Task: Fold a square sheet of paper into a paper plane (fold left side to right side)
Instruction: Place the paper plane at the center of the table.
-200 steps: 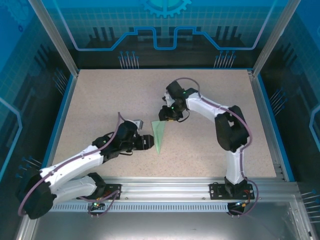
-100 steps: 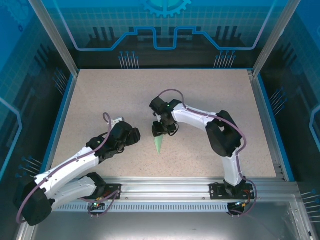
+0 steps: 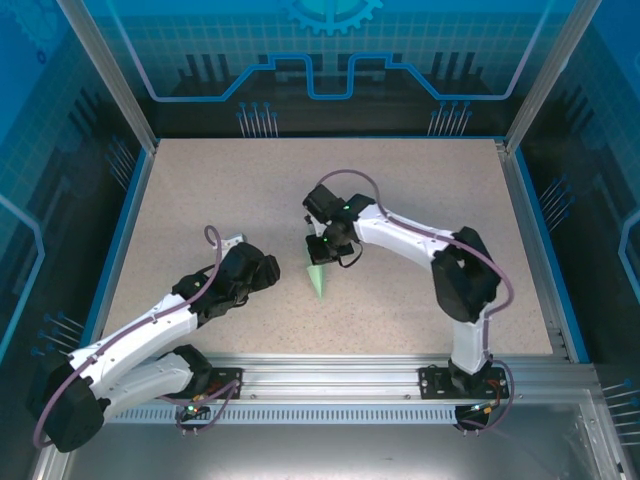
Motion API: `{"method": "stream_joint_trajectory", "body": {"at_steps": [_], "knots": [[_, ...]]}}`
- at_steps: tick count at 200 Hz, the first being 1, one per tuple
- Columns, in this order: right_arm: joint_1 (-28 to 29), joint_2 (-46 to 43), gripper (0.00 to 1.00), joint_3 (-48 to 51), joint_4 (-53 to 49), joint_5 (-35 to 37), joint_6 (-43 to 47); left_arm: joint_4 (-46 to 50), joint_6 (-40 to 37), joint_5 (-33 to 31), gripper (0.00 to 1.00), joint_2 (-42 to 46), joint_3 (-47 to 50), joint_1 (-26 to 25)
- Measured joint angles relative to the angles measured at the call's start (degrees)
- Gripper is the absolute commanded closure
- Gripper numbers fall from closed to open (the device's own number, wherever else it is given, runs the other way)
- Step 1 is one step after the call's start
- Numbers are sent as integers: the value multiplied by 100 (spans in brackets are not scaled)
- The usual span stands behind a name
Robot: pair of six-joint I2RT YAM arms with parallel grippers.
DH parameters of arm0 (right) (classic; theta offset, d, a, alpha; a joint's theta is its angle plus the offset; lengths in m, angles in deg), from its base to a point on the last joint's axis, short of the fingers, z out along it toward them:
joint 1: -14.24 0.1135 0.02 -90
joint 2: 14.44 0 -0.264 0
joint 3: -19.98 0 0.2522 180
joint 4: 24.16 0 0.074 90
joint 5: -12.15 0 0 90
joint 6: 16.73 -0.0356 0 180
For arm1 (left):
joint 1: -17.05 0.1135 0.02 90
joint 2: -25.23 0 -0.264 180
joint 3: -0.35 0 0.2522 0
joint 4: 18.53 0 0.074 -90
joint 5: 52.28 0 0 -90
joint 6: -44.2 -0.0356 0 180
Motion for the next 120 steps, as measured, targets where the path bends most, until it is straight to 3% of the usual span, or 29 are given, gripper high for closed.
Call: {"method": "stream_joint_trajectory", "body": {"at_steps": [43,83,120], "knots": [[-533,-520,96,1134,809,-743,-63,85,-2,-37,20,0,-2,0],[-1259,-262,74,1864,975,-807,-15,170,-2,-46,19,-2,-2,4],[-1311,-420,59,1735,560,-212,203,247,-4,-46,18,-17,-4,4]]}}
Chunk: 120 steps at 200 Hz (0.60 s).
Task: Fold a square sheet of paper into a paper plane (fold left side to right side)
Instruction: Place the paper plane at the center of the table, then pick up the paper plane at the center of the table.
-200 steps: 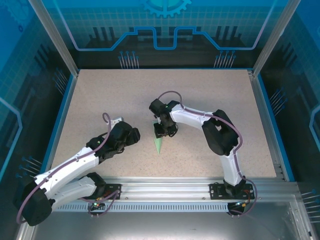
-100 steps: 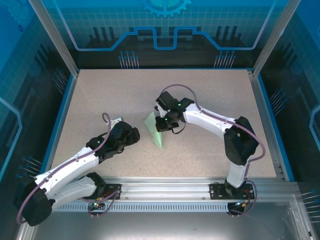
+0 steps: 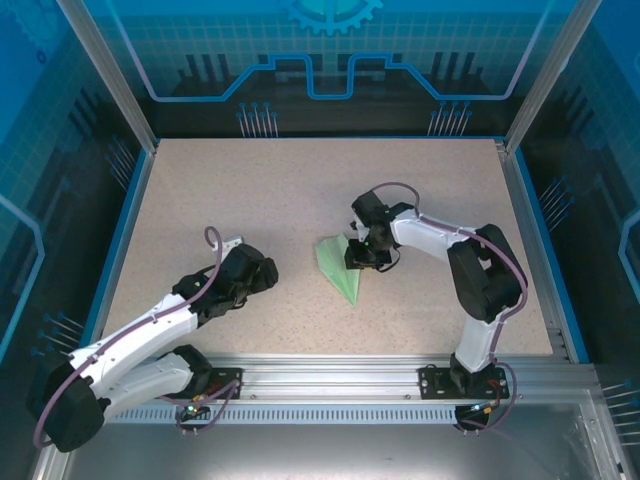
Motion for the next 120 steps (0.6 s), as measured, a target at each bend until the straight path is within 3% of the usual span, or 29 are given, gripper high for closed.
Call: {"method": "stream_joint_trajectory", "body": {"at_steps": [23,53,69,120], "knots": [[87,-367,51,-184,-365,435,131,9,-7,0,15,0,-4,0],[385,-752,41,-219,-417,378,225,2,-15,2,9,-28,-4,0],[520,-713,39,-146,-313,199,238,0,-55,7,2,-35,-4,0],[590,-201,33,-26,-201,-83,341,-26,-160,72,1,-35,-4,0]]}}
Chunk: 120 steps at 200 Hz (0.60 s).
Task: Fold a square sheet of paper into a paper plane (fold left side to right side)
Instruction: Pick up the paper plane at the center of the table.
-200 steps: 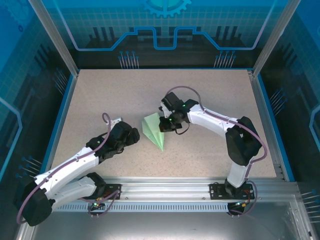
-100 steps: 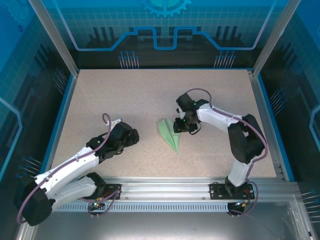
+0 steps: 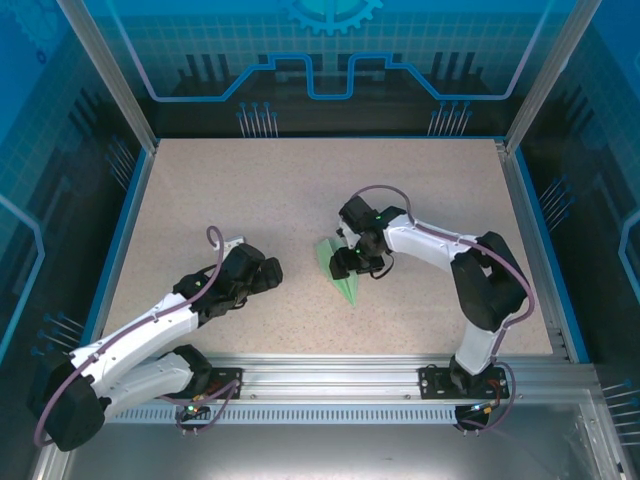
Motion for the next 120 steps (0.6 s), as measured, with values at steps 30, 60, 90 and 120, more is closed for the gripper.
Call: {"method": "stream_joint_trajectory", "body": {"at_steps": [30,60,90,120], "knots": [[114,140,33,-4,26,-42,24,-72,-37,46,2,-2,0,0],[214,289,33,-57,15,-39,44,-107,-57,68,2,-13,0,0],[293,422,35,-225,-13,31,55,-111,-68,118,2,-68,0,0],[337,522,47,-343,-70,188,76,-133,-151,160,1,-103,0,4]]}}
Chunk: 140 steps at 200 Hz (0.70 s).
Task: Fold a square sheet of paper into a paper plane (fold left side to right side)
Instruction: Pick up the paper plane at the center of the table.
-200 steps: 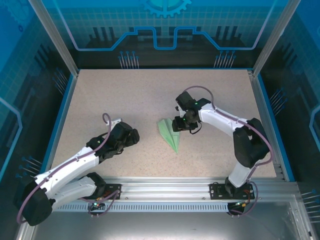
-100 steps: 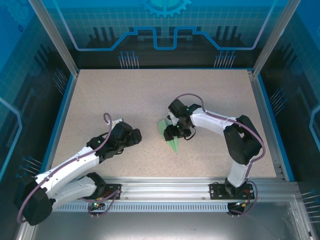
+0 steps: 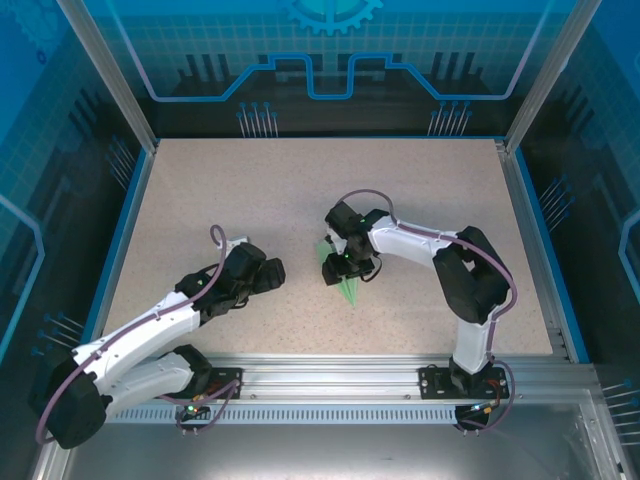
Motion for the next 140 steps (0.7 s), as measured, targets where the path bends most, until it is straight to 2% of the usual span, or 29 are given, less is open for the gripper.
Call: {"method": "stream_joint_trajectory", "body": {"at_steps": [53,72,81,112,140], "knots": [[7,90,67,-44,-122,275,26,-57,-52,122,2,-9,0,2],[9,144,89,-44,-125,289,15,-260,-247,350,1,-9,0,2],[7,166,94,-44,-120,282,7,-402,-369,507,2,-9,0,2],[-57,188,98,-125,-140,133,-107,-872,-975,1062,2,-7,0,2],[-341,431,98,-876,-435,157,-240,-1150,-1541,1456,2,-81,-81,0]]}}
